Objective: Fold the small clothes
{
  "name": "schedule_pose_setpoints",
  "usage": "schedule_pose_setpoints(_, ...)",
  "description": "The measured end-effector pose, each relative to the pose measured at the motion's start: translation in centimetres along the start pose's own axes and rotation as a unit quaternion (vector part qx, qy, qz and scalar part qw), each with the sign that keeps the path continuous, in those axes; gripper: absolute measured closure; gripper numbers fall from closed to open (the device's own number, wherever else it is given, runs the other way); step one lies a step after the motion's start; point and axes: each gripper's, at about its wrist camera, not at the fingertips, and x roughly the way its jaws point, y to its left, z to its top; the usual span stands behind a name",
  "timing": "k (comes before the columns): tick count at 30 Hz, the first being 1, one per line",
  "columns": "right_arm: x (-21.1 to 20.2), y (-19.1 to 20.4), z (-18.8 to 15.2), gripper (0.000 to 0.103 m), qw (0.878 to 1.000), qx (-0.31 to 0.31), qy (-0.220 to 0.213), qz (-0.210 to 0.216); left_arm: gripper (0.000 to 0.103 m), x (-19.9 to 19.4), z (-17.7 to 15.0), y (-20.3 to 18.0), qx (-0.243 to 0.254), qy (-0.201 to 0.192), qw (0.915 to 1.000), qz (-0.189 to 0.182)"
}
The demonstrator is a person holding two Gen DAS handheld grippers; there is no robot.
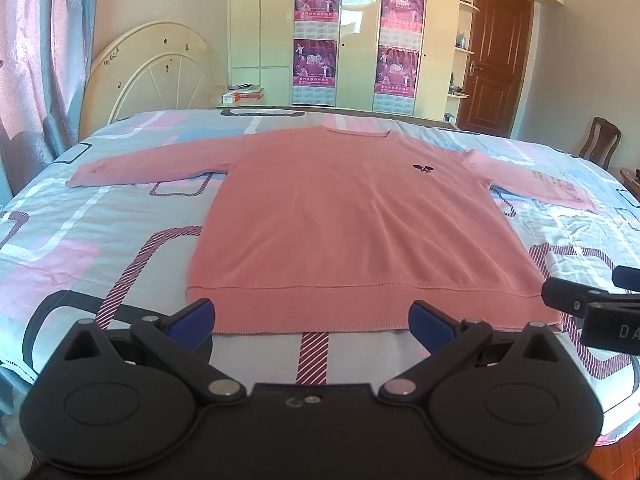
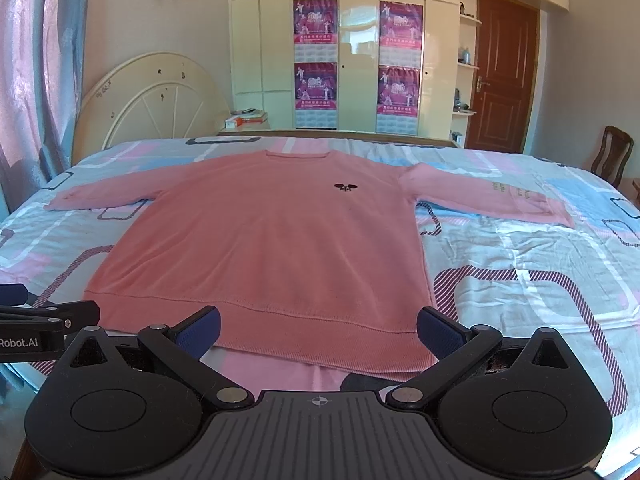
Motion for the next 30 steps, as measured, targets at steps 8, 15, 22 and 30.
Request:
schedule_pose_setpoints(8, 0.6, -2.2, 1.5, 0.000, 1.000, 0.013, -0.014, -0.024, 0.000, 1.5, 1.7, 0.1, -0.021, -0.010, 0.9982, -0.055)
schedule_pose_setpoints(15, 2.5, -8.6, 4.8, 0.000, 0.994, 0.061, -0.049, -0.072, 0.001, 5.5, 5.7, -2.1, 0.006, -0.042, 0.9973, -0.059)
schedule_pose_setpoints(22, 6.0, -14.4, 7.6, 0.000, 0.989, 0.086, -0.066, -0.104, 0.001, 10.2, 10.0, -3.5, -0.004, -0.045, 0.9982, -0.039)
schedule_pose_setpoints(30, 11.5, -19.5, 9.6, 0.001, 0.984, 0.107, -0.056, -0.130, 0.023, 15.4, 13.2, -4.7, -0.006, -0.042, 0.9988, -0.024)
